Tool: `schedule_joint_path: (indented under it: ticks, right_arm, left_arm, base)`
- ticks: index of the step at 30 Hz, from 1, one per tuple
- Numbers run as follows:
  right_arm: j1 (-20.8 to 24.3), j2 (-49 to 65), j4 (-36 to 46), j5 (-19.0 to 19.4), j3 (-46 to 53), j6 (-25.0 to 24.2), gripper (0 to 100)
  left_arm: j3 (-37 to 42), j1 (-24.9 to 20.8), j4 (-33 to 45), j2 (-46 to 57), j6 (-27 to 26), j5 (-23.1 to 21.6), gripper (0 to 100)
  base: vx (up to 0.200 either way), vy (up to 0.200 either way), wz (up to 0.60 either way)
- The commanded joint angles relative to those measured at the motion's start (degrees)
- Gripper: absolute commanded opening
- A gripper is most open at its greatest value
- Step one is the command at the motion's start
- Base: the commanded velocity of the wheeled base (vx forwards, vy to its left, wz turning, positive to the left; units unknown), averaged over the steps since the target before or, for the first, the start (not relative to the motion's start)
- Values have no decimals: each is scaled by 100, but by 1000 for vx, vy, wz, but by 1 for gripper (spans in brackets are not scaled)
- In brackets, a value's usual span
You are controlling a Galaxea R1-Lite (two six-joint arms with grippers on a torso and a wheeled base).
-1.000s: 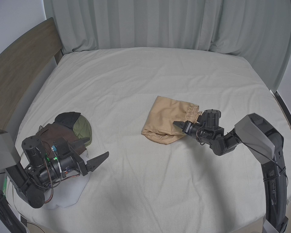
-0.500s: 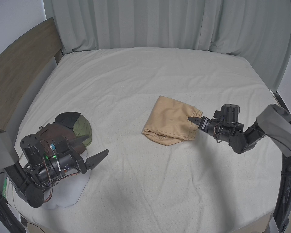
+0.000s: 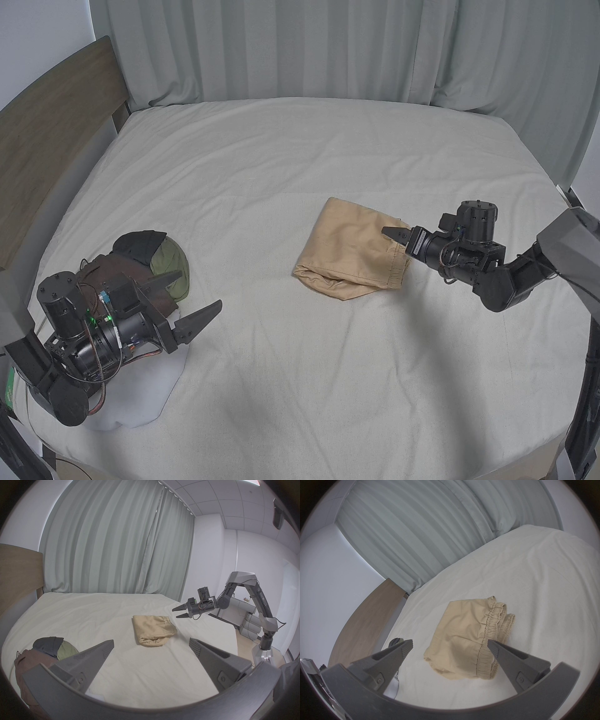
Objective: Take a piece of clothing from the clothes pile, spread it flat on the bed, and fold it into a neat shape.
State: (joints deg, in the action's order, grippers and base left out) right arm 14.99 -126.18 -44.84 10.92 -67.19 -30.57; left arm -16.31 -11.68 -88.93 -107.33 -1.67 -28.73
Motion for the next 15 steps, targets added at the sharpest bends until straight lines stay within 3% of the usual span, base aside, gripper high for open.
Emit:
schedule_joint_path:
  ticks: [1, 5, 15]
  right_arm:
    - [170, -811, -368, -11, -215, -1, 100]
    - [197, -1216, -429, -196, -470, -10, 100]
    - [170, -1382, -456, -222, -514, -28, 100]
  left_arm:
    - [5, -1, -1, 1, -9, -1, 100]
    - [5, -1, -1, 1, -9, -1, 100]
    - [-4, -1, -1, -8, -9, -1, 100]
  base:
    - [0, 0, 0]
    - [0, 0, 0]
    - [0, 0, 0]
